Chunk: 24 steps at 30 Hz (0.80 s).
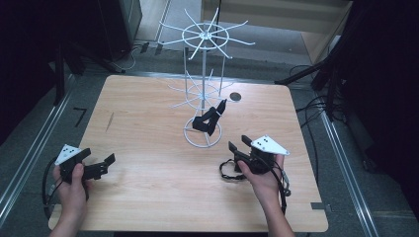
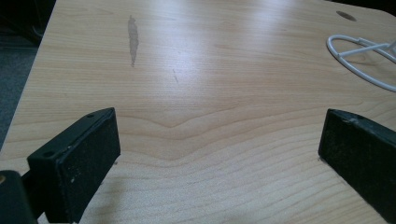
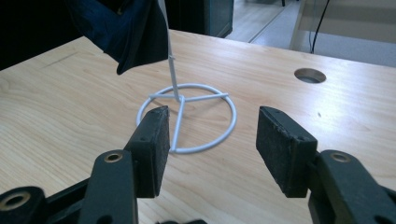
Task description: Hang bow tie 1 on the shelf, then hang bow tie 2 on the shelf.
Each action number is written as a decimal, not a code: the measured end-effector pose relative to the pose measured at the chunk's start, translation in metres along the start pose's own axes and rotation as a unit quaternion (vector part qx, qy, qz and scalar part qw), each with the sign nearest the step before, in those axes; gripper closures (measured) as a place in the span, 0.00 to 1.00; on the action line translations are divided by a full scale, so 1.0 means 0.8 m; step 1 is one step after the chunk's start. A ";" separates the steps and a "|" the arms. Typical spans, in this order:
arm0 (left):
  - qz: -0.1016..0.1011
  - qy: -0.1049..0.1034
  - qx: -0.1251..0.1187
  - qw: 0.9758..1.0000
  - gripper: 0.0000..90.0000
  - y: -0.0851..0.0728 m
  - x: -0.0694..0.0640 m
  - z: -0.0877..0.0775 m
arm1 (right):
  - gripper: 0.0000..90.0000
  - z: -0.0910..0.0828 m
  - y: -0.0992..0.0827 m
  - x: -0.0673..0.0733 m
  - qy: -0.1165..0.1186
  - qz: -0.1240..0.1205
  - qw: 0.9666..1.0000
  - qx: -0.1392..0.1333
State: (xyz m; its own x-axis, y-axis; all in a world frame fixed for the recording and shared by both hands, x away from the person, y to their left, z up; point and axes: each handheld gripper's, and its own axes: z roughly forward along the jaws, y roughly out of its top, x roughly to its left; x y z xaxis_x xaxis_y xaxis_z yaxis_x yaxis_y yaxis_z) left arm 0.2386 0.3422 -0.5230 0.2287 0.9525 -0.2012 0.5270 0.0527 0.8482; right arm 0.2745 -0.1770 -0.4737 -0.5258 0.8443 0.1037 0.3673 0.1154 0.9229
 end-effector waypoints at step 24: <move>-0.006 -0.002 -0.003 1.000 0.00 -0.001 0.001 -0.001 | 0.51 -0.035 -0.043 -0.035 -0.021 0.018 0.999 0.027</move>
State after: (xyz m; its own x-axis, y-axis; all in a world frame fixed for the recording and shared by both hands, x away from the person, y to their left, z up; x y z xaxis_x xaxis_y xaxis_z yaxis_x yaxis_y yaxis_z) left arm 0.2379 0.3431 -0.5232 0.2256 0.9508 -0.2122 0.5245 0.0650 0.8489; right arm 0.2552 -0.2192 -0.4975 -0.4798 0.8691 0.1207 0.4273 0.1113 0.8972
